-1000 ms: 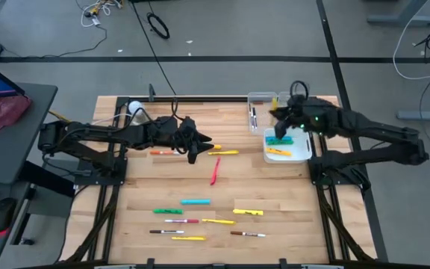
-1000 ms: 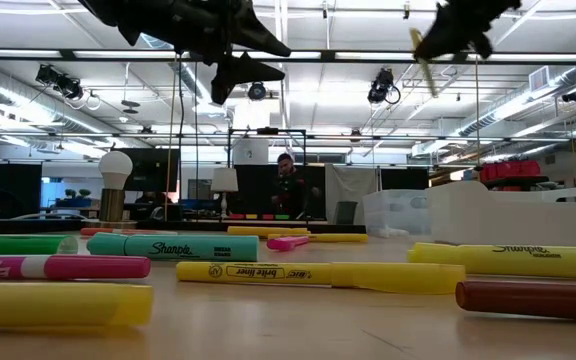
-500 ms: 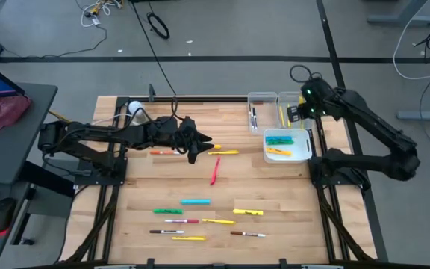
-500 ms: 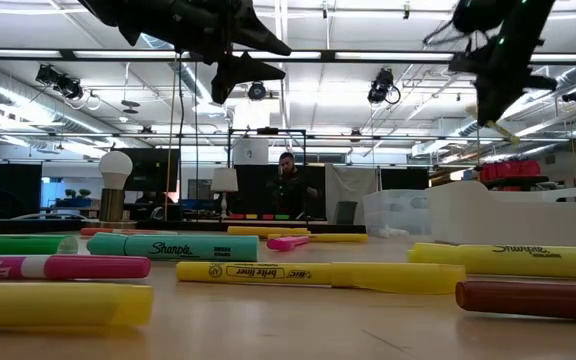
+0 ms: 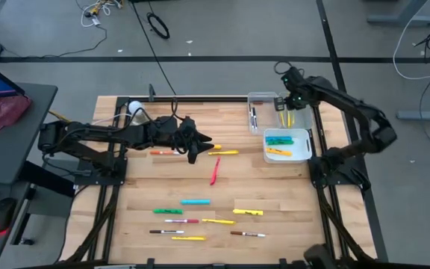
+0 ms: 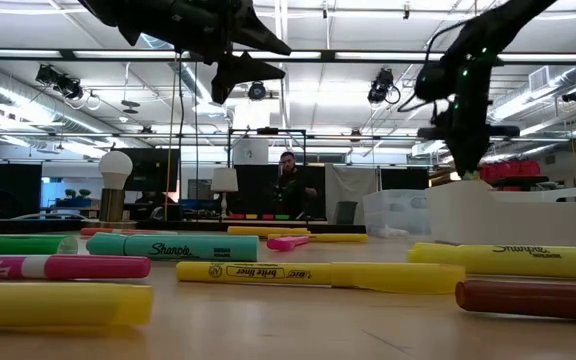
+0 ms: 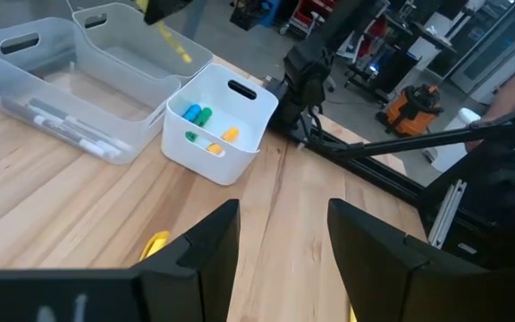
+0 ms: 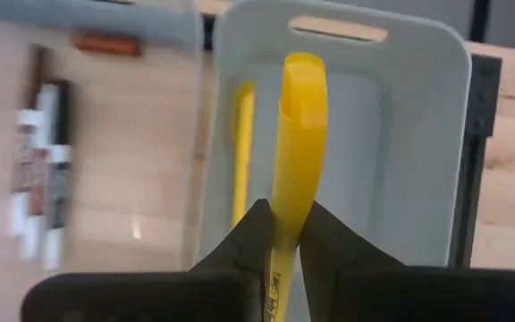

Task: Pick & Place Markers
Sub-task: Put the yellow pen into the gray bin, then put the dark yellow highlighter pen into the white bin

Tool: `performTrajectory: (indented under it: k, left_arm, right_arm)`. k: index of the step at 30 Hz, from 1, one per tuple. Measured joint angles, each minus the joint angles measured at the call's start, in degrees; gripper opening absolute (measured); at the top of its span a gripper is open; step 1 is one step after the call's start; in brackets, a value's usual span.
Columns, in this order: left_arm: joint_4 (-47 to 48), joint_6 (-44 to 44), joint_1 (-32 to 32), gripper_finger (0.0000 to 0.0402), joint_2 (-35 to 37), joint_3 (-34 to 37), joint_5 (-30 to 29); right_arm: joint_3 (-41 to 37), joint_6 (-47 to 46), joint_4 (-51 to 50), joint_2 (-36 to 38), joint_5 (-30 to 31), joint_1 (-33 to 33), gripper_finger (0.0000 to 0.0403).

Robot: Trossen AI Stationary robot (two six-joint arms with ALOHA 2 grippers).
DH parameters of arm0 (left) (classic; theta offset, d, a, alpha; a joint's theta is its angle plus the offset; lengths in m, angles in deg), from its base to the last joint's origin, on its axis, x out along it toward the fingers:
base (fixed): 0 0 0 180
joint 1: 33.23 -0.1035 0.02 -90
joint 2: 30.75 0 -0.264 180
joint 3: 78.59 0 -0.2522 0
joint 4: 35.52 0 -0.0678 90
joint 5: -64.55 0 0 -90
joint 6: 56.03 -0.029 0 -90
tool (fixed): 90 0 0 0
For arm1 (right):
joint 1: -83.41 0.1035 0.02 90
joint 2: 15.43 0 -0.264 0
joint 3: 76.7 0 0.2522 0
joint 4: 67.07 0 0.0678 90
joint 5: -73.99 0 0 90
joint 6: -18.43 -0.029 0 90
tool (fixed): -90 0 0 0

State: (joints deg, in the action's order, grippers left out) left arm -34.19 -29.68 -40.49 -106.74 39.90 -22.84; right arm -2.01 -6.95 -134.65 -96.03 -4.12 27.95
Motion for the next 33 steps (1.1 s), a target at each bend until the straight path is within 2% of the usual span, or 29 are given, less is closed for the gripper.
performTrajectory:
  k: [9, 17, 26, 33]
  left_arm:
    - [0.0, 0.0, 0.0, 0.0177, 0.0, 0.0, 0.0]
    - [0.0, 0.0, 0.0, 0.0177, 0.0, 0.0, 0.0]
    - [0.0, 0.0, 0.0, 0.0177, 0.0, 0.0, 0.0]
    - [0.0, 0.0, 0.0, 0.0177, 0.0, 0.0, 0.0]
  right_arm:
    - [0.1, -0.6, 4.5, -10.0, -0.2, -3.0, 0.0041]
    - [0.1, -0.7, 5.9, -12.5, -1.4, -3.8, 0.0080]
    - [0.1, 1.7, 8.7, -11.8, -0.9, -3.9, 0.0154]
    - [0.1, 6.5, 10.8, -2.3, -0.9, -1.9, 0.0196]
